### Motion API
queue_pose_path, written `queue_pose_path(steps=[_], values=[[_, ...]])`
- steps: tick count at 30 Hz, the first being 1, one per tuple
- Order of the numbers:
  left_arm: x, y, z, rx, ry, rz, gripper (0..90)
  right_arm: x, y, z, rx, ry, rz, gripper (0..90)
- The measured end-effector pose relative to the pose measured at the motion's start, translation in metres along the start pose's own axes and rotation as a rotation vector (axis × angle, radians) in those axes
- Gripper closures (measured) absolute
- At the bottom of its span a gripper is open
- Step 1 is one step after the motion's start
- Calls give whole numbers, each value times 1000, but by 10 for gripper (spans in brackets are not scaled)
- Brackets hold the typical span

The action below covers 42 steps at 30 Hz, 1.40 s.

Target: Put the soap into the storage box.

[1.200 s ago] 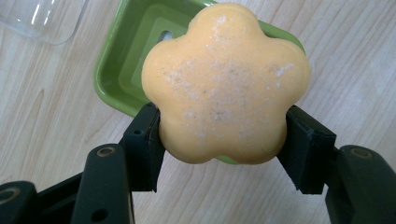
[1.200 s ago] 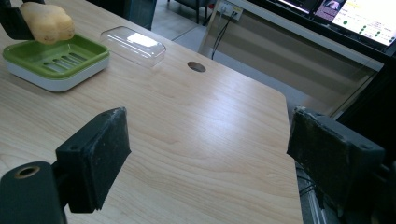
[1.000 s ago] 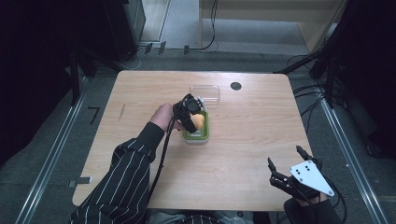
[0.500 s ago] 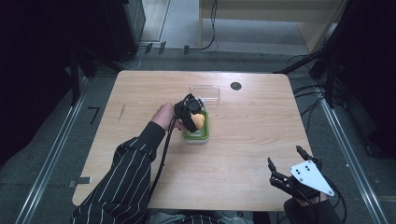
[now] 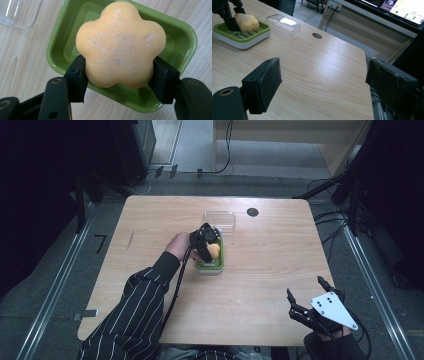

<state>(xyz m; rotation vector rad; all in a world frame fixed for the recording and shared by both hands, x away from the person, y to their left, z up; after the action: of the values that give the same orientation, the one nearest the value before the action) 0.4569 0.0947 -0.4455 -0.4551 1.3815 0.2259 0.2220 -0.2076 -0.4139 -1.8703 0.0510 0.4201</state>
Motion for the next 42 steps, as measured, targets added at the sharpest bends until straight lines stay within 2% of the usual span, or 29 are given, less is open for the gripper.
queue_pose_path(steps=[13,25,35,42], values=[[11,0,2,5,-8,2,393,0,0,0,-1,1,0,134],[17,0,2,12,-12,31,392,0,0,1,-5,0,-1,133],[19,1,4,17,-3,7,387,-1,0,0,-6,1,0,133],[15,0,4,5,10,6,287,-3,1,0,-1,7,0,133]])
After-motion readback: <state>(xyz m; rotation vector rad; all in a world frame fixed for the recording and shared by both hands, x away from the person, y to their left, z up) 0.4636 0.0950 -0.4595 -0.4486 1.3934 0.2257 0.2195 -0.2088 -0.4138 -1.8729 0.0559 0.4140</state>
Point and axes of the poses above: each handheld gripper's, and its own axes: x roughly forward along the jaws, y roughly out of its underside, z roughly to its left, the point moved 2 cm from there along x, roughly forward along the jaws, and after that the axes turned 1 degree about y, right-handed, at the moved point
